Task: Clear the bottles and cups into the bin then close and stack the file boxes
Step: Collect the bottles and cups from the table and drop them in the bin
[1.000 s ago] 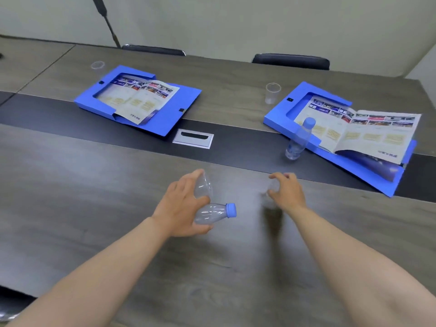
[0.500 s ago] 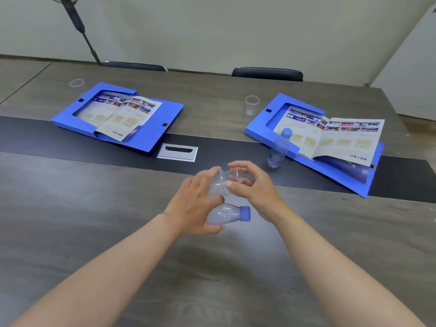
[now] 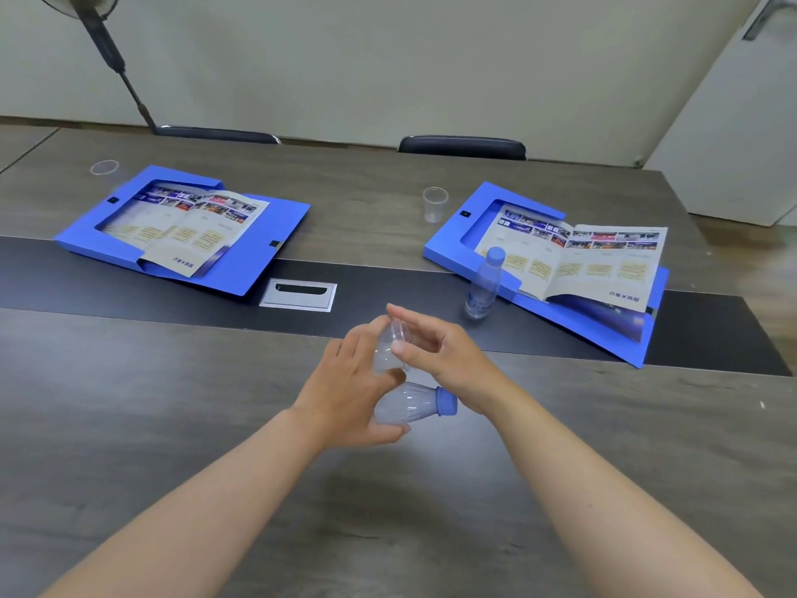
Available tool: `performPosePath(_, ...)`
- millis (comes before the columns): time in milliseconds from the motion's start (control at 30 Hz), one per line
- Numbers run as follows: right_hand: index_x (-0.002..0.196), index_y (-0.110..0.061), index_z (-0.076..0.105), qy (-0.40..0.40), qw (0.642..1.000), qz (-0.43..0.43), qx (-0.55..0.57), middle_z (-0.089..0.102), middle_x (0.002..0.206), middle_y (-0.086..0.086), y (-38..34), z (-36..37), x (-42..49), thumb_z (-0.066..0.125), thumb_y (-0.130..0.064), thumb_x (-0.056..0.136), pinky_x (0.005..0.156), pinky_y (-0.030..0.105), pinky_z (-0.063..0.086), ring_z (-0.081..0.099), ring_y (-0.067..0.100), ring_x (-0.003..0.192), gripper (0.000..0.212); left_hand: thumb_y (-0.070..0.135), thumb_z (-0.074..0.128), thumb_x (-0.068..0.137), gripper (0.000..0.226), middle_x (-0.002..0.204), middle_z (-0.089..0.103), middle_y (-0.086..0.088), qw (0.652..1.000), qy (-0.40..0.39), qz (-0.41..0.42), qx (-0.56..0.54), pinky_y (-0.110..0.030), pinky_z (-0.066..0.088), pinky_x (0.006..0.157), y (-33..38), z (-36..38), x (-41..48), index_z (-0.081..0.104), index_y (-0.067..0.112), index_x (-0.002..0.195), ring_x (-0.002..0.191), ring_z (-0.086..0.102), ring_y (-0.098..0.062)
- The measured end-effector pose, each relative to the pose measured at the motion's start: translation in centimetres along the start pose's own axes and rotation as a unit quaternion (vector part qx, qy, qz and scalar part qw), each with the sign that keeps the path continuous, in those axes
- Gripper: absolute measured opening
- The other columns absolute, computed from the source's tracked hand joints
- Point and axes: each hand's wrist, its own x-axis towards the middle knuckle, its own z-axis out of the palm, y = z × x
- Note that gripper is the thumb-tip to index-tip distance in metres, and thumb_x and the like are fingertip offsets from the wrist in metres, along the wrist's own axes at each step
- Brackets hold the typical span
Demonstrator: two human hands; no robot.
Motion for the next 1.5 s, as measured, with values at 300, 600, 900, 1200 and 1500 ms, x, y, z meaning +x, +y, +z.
performPosePath(300, 0.159, -0.029, 0.015, 0.282, 0.958, 0.039, -0.046, 0.023, 0.163, -0.003, 3.5, -8.5, 3.5, 0.084, -0.039, 0.078, 0.111, 0.035, 0.034, 0.036, 0.014, 0.141, 0.107, 0.066, 0.076, 0.059, 0.054, 0.154, 0.029, -0.022, 0.981, 0.08, -0.122, -0.126, -0.048, 0.046, 0.102, -1.1, 2.3, 2.2, 0.074, 0.027, 0.097, 0.136, 0.039, -0.041)
performPosePath(600, 0.155, -0.023, 0.016, 0.331, 0.933, 0.063, -0.125, 0.019, 0.154, -0.001, 9.0, -14.0, 9.5, 0.09, -0.031, 0.07, 0.109, 0.024, 0.036, 0.037, -0.017, 0.127, 0.113, 0.066, 0.077, 0.056, 0.051, 0.151, 0.022, -0.001, 0.918, 0.182, -0.263, -0.235, -0.039, 0.034, 0.108, -0.8, 5.2, 1.6, 0.071, 0.034, 0.095, 0.14, 0.033, -0.031)
performPosePath(900, 0.128, -0.029, 0.038, 0.356, 0.926, 0.044, -0.12, 0.059, 0.122, 0.005, 11.9, -13.9, 12.7, 0.078, -0.028, 0.081, 0.082, 0.03, 0.037, 0.059, 0.014, 0.096, 0.062, 0.066, 0.077, 0.056, 0.058, 0.153, 0.022, -0.005, 0.912, 0.173, -0.29, -0.234, -0.035, 0.028, 0.112, -1.9, 6.9, -2.0, 0.075, 0.031, 0.102, 0.144, 0.027, -0.019)
performPosePath(1200, 0.126, -0.047, 0.041, 0.378, 0.916, -0.006, -0.134, 0.052, 0.108, -0.001, 8.8, -10.4, 5.1, 0.077, -0.038, 0.074, 0.078, 0.023, 0.042, 0.057, 0.011, 0.095, 0.063, 0.067, 0.076, 0.055, 0.052, 0.151, 0.022, -0.001, 0.916, 0.17, -0.253, -0.259, -0.036, 0.029, 0.111, -1.6, 4.1, -1.8, 0.072, 0.035, 0.096, 0.143, 0.03, -0.024)
performPosePath(1500, 0.133, -0.053, 0.03, 0.442, 0.876, 0.026, -0.193, 0.059, 0.102, -0.018, 5.0, -4.4, -8.1, 0.069, -0.047, 0.079, 0.077, 0.036, 0.055, 0.064, 0.007, 0.083, 0.067, 0.073, 0.072, 0.053, 0.052, 0.152, 0.024, -0.006, 0.934, 0.135, -0.139, -0.3, -0.038, 0.029, 0.109, -2.3, -1.4, -1.4, 0.068, 0.035, 0.089, 0.143, 0.028, -0.028)
